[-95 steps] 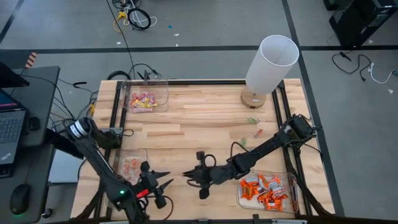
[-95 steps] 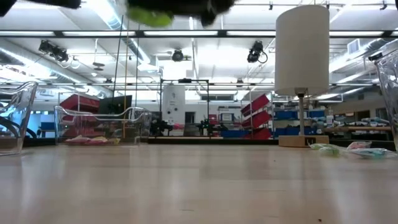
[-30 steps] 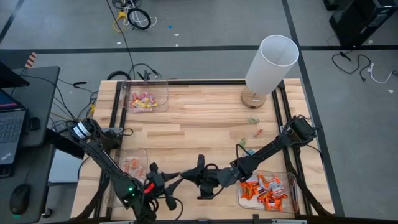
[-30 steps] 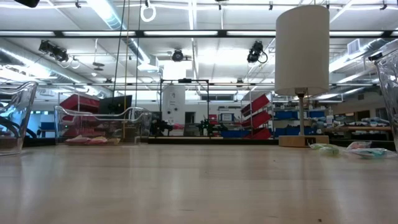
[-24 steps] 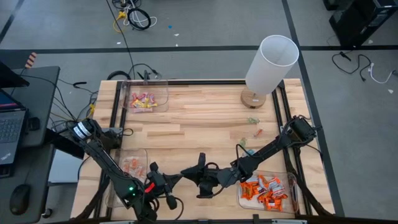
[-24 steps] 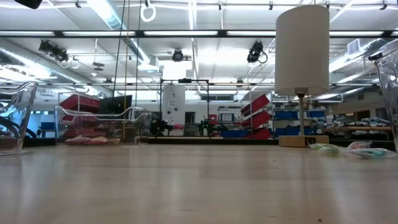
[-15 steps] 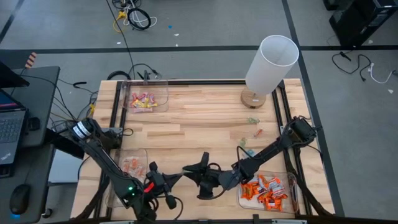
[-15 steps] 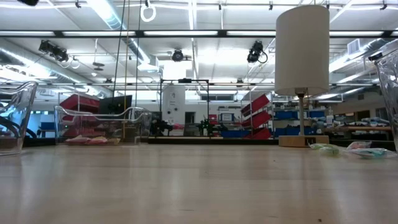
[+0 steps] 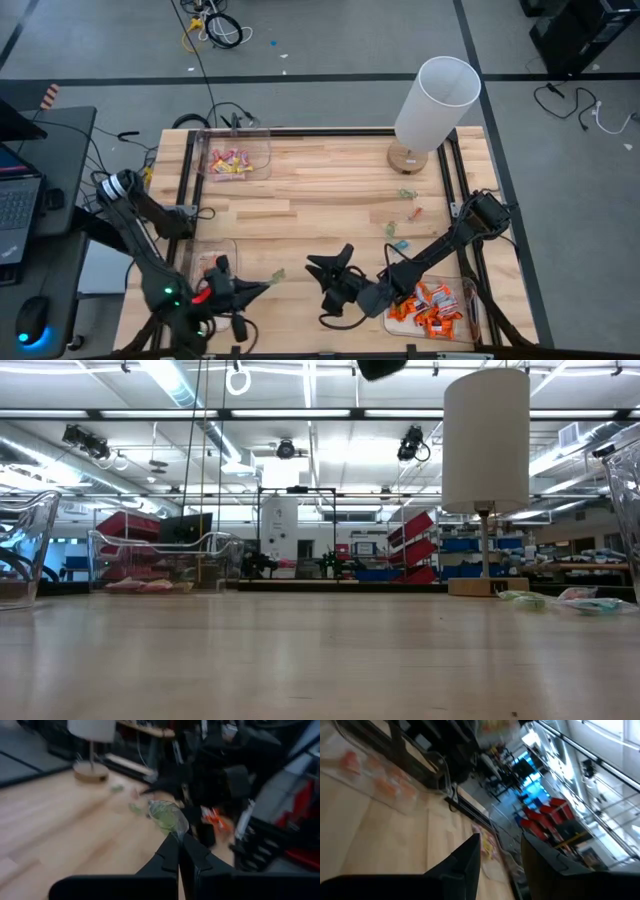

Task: Sort candy
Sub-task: Put the green gummy into the bottom left transparent bin

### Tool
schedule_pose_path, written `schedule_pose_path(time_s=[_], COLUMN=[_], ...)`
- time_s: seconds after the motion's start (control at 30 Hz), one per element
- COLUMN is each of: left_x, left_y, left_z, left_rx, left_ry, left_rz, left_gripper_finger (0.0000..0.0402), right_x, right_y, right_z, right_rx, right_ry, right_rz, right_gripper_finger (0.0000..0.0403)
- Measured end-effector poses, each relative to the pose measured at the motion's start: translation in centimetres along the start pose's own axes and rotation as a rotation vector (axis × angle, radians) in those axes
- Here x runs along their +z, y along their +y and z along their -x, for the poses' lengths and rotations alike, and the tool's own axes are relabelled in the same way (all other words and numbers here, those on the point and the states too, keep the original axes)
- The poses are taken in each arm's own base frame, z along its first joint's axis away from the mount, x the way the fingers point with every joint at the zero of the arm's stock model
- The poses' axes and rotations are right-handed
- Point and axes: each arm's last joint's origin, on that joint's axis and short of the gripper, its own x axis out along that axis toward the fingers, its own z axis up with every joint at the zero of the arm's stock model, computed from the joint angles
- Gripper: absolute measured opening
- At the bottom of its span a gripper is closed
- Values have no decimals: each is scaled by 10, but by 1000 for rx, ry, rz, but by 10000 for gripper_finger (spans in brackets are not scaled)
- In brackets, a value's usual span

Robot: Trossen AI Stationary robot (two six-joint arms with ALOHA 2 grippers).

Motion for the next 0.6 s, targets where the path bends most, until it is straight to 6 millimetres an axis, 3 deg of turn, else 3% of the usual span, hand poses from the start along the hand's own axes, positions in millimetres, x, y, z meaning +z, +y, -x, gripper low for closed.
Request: schedule_pose_path(time_s=[0.27, 0.43, 0.6], left_x=[15, 8, 3], left_y=[26, 41, 51], left_z=[21, 26, 31], left_rx=[-45, 53, 186], left_ry=[268, 550, 757], left_rz=[133, 243, 325], left_gripper_finger=[0, 0, 0], right_x=[-4, -9, -12], right_y=[-2, -15, -40], right_z=[1, -4, -10], right_rx=[-19, -3, 121], right_ry=[60, 98, 97], right_rz=[-18, -93, -228], right_gripper_finger=[126, 127, 124])
